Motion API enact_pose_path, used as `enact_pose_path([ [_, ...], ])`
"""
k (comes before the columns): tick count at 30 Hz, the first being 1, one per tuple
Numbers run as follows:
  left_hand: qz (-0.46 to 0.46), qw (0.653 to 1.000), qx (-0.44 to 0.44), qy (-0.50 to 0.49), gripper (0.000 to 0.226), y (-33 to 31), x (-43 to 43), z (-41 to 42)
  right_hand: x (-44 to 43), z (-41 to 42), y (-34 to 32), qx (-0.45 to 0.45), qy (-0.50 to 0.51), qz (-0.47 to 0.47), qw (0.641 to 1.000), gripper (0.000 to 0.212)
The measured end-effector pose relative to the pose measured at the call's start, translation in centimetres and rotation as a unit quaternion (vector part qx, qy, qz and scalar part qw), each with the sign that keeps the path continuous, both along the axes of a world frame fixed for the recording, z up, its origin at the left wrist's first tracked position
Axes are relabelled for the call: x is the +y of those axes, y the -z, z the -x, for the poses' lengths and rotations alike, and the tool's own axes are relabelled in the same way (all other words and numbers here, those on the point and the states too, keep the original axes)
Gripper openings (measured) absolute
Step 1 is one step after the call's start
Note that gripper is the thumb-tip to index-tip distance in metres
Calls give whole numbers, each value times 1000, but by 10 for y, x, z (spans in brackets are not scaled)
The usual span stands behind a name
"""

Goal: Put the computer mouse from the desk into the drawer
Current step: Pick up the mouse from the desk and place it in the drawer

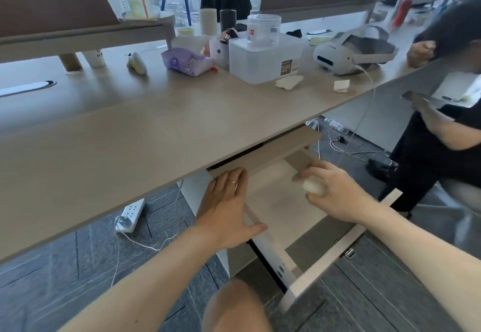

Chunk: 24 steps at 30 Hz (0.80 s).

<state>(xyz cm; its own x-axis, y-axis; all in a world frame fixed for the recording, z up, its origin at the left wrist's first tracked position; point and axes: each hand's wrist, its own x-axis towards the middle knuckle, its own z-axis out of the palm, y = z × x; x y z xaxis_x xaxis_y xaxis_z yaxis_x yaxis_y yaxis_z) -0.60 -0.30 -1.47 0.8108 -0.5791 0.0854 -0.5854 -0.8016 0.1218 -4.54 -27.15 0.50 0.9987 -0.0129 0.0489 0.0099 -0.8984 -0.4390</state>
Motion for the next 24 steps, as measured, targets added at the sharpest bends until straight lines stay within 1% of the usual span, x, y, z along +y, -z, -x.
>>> enact_pose_path([
  [4,-14,998,-53,-8,124,9,-3,1,5,-15,18,64,-15,15,998,49],
  [7,-24,997,-70,-14,125,16,-6,0,8,-29,35,98,-39,40,994,50],
  [9,-26,997,-75,-13,124,19,-5,0,10,-36,45,115,-37,45,992,49],
  [13,-34,996,-78,-10,124,20,-4,0,9,-46,56,113,-20,41,993,48],
  [19,-37,996,-82,-9,122,21,-4,0,6,-49,76,126,-34,24,991,49],
  [24,-40,996,-82,-13,123,22,-5,-1,8,-50,82,127,-29,53,990,51],
])
